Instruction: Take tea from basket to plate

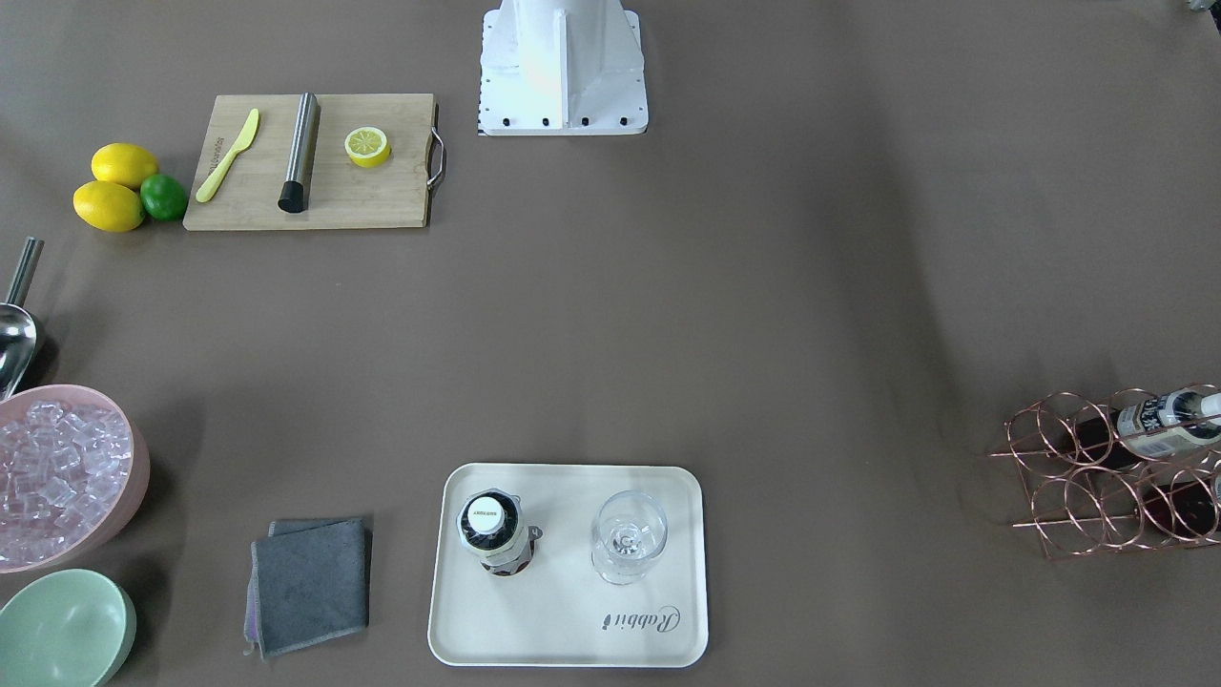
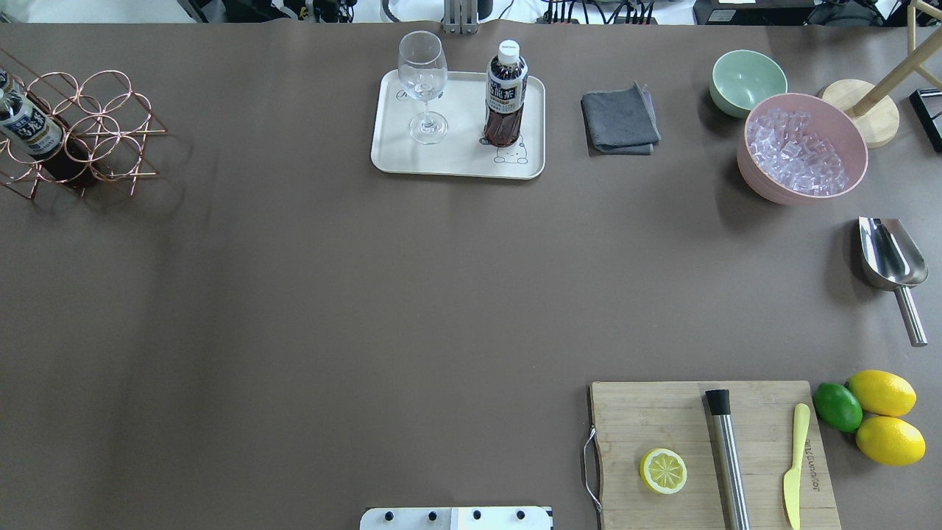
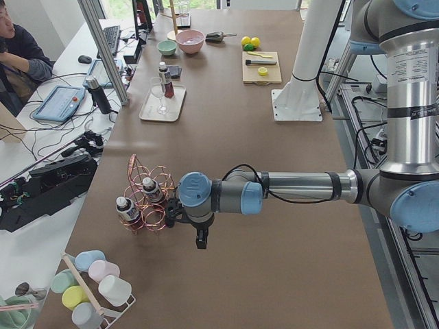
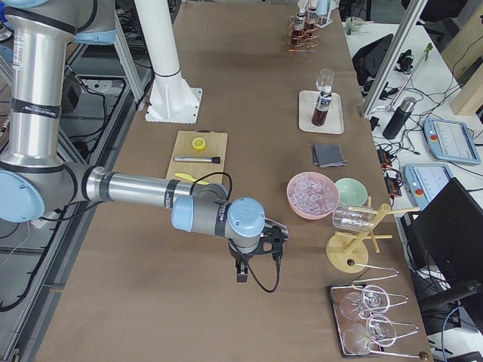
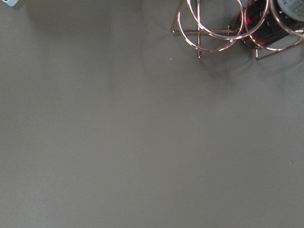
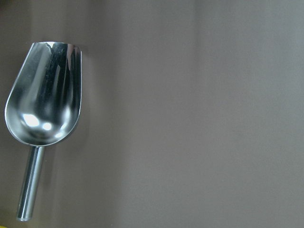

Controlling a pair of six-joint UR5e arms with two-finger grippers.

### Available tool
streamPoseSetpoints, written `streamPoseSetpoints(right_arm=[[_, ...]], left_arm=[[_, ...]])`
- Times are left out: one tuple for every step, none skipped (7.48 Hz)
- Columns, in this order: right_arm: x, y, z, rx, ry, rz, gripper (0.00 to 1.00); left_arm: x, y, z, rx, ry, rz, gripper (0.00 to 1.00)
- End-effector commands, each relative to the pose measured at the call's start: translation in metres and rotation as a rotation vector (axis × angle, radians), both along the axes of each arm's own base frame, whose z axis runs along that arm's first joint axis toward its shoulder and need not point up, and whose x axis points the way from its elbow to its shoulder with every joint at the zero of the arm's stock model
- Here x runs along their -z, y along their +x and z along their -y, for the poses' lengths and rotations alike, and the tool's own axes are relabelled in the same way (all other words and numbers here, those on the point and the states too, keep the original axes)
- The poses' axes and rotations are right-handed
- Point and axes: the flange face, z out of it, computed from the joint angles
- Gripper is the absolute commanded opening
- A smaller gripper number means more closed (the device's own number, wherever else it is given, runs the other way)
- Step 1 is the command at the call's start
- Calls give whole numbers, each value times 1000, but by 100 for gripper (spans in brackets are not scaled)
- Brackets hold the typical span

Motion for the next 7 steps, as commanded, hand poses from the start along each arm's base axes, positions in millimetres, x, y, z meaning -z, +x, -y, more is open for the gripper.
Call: streamPoseSetpoints(right_arm=[[0, 0, 0, 0, 0, 0, 100], [-1, 0, -1, 0, -3, 0, 100], [-1, 0, -1, 0, -3, 0, 100], [-1, 0, -1, 0, -3, 0, 100], [-1, 0, -2, 0, -3, 0, 100], [-1, 0, -2, 0, -3, 2, 100], [-1, 0, -2, 0, -3, 2, 100]], left_arm=[[1, 4, 7, 70, -67, 3, 98], [2, 2, 9, 69, -60, 34, 98], [0, 0, 8, 70, -56, 66, 98], [3, -2, 10, 72, -46, 82, 98], [4, -2, 10, 71, -40, 82, 98], [4, -1, 10, 71, -40, 81, 98], [5, -2, 8, 71, -40, 81, 98]])
